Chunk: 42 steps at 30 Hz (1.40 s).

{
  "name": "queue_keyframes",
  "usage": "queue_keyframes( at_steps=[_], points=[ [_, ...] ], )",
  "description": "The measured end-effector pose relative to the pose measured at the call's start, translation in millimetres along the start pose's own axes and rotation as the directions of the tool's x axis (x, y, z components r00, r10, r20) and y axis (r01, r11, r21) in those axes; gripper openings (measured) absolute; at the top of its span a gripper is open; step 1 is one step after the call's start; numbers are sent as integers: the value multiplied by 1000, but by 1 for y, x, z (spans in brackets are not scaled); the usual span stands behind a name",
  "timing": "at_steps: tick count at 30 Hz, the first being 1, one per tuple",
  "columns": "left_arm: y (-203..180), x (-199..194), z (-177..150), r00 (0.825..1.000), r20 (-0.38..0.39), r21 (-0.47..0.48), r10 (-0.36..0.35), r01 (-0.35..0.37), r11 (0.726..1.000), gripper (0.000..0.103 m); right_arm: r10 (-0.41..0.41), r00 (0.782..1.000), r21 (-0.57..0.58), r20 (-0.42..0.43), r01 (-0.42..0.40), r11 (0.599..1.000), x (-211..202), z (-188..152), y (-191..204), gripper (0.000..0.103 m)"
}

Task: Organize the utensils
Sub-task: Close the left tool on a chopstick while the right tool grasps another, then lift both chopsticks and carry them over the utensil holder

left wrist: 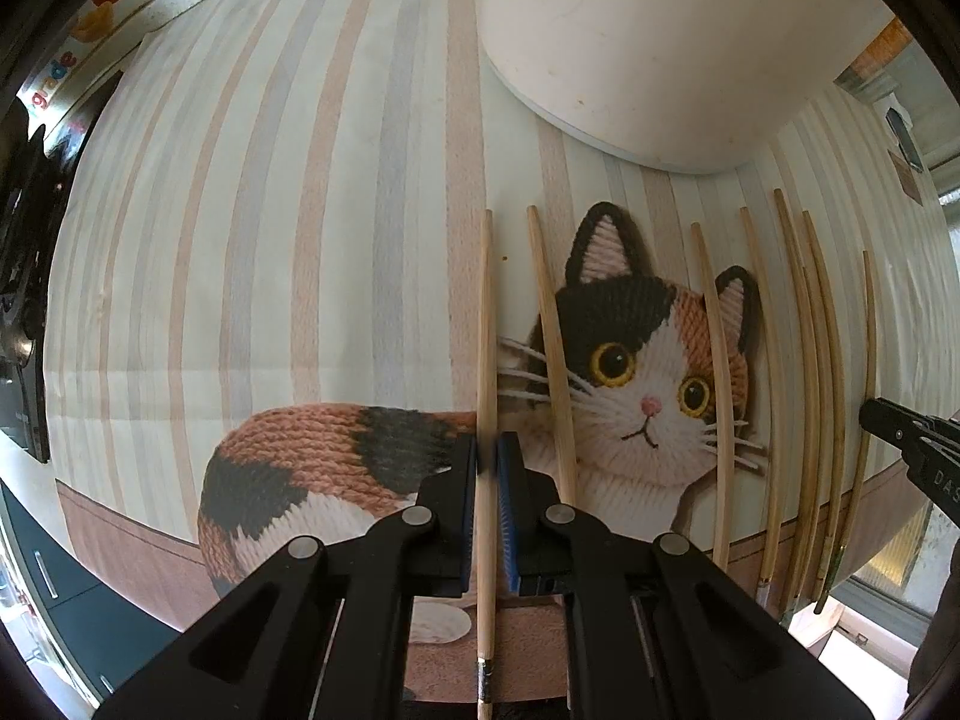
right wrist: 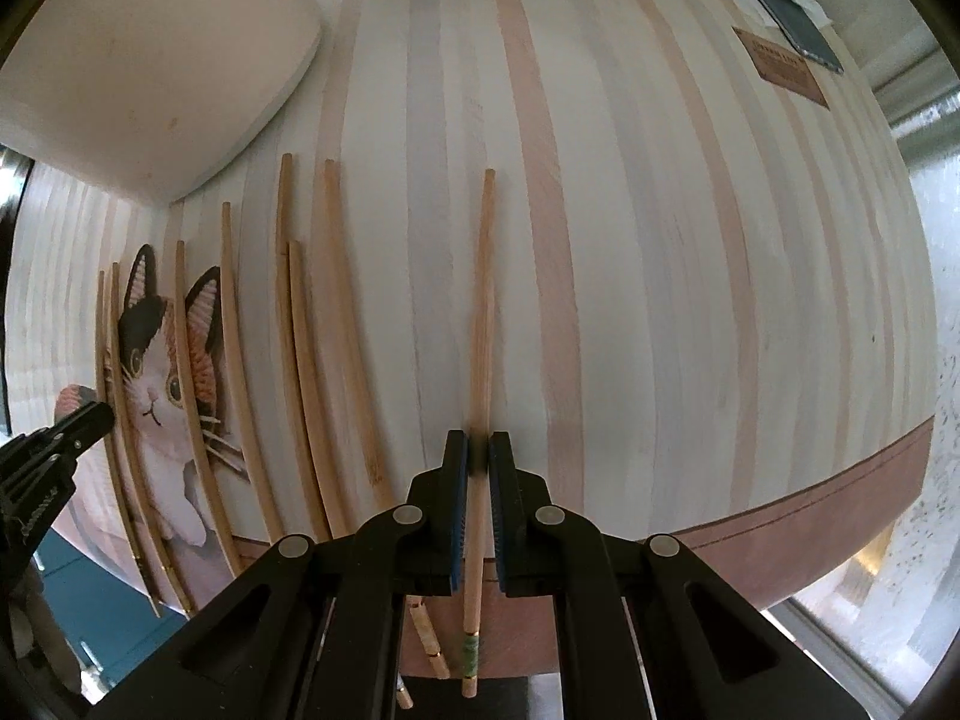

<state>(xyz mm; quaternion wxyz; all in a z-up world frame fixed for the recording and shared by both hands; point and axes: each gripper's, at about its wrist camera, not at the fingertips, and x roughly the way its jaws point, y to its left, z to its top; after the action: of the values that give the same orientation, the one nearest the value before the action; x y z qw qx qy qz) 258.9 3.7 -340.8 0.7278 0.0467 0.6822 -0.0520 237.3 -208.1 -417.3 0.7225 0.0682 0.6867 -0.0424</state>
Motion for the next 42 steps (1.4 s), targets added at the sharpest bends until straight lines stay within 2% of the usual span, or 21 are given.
queue_keyframes(
  at_steps=[6,17,25,31,34,38,42],
  points=[
    [-1,0,1,1000,14,-11,-3,3,1000,5,-16,1000,-14,-4,16,1000,3,8,28,8],
    [16,-10,-14,999,50,-48,-1,3,999,5,55,998,66,28,-57,996,4,13,6,7],
    [32,-41,-21,992,129,-68,6,3,998,5,110,989,93,98,-119,989,-28,12,-18,7],
    [47,-75,-25,977,213,-90,5,15,996,4,139,972,105,188,-161,981,-62,18,-26,7],
    [47,-97,-19,964,267,-109,13,16,994,4,138,963,97,232,-164,982,-77,25,-26,7],
    [51,-127,-11,940,341,-138,11,38,990,4,149,946,94,289,-183,979,-98,28,-27,7],
    [58,-165,1,907,422,-160,3,72,984,4,166,925,88,342,-208,974,-120,36,-28,7]
  ],
)
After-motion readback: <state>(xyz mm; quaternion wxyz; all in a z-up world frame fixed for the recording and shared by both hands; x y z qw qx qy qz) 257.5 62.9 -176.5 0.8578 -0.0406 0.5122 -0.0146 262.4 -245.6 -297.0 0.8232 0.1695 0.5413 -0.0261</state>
